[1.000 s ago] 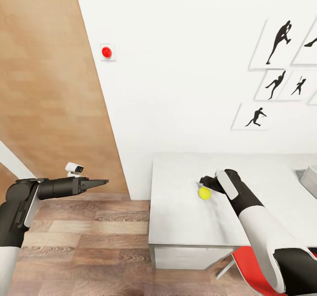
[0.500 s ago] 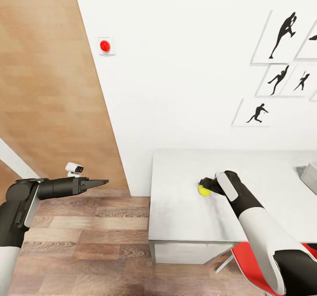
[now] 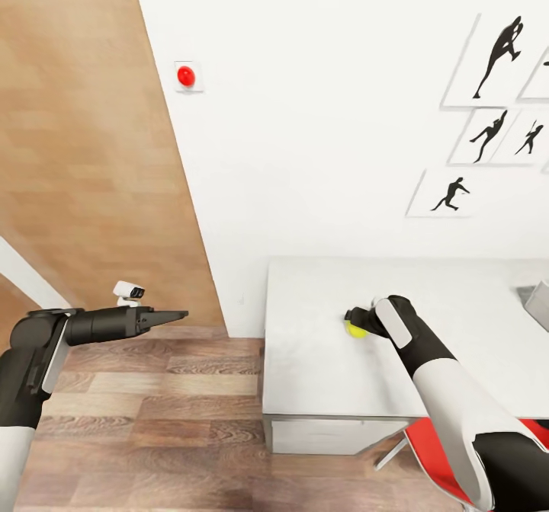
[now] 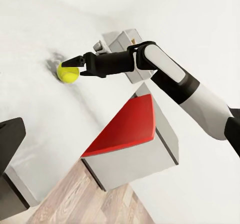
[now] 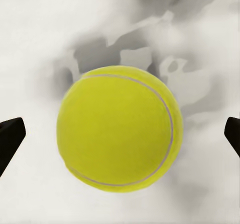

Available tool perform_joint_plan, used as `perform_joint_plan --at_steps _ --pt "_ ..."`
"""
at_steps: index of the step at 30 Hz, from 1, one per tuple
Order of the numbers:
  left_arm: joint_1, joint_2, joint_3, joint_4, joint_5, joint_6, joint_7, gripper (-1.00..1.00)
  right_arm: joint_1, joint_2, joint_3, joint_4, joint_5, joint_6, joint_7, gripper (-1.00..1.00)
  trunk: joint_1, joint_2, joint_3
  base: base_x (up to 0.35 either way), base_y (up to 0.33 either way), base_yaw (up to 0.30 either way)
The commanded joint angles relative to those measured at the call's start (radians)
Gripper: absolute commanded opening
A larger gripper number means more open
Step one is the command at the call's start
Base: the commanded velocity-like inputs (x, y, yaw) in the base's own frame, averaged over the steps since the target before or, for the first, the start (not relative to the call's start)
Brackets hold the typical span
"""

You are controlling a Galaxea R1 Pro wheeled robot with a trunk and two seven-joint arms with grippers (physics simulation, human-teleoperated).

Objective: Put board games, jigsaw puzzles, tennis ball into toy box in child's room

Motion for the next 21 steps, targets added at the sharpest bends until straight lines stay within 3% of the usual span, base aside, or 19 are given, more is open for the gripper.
perform_joint_plan --at_steps 1,21 --pt "-0.001 0.0 0.0 0.0 -0.001 0.011 -0.004 1.0 -0.001 -0.001 0.006 -0.001 -0.011 0.002 -0.01 1.0 0.001 -0.002 -0.002 0.0 0.064 0.0" --pt "-0.001 0.0 0.0 0.0 0.0 0.011 -0.004 1.0 -0.001 -0.004 0.004 -0.001 -0.011 0.001 -0.009 1.0 0.001 -0.002 -0.002 0.0 0.006 0.0"
